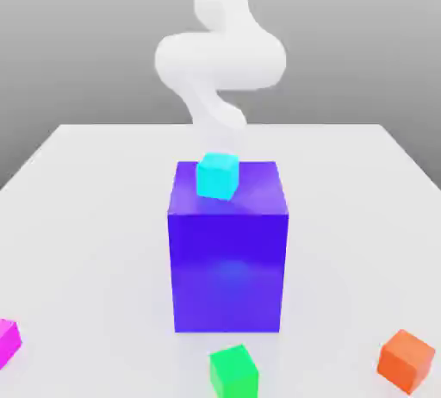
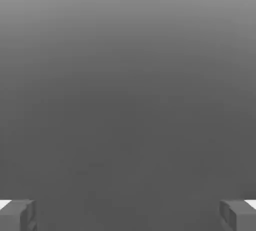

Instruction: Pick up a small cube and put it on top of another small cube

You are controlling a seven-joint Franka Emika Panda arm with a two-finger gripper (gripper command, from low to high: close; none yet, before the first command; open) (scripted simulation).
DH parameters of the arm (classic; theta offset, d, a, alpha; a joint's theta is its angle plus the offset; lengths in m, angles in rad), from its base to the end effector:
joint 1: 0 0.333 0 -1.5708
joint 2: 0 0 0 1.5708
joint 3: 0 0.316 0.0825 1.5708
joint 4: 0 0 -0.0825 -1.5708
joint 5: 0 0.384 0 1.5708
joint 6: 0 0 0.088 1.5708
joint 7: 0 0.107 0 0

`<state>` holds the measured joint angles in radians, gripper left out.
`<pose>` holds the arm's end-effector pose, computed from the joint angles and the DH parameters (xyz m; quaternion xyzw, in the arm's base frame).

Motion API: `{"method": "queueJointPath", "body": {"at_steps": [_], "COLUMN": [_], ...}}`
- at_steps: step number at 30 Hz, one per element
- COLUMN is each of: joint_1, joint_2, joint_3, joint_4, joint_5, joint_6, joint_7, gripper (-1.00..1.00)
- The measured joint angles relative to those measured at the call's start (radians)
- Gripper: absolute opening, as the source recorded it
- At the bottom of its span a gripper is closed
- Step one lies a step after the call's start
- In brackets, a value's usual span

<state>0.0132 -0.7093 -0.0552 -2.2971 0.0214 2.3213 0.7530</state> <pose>0.3789 -0.0230 0.6814 -0.8589 0.3652 -0.3254 0.1518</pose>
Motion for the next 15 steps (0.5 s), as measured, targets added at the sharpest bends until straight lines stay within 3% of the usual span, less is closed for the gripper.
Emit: {"method": "queueJointPath", "body": {"at_steps": [15], "joint_1": [0.02], "joint_2": [0.548], "joint_3": [-0.302], "joint_4": [0.018], "joint_5": [0.212], "joint_6": [0.128], "joint_7": [-0.343], "gripper": [0.0]}}
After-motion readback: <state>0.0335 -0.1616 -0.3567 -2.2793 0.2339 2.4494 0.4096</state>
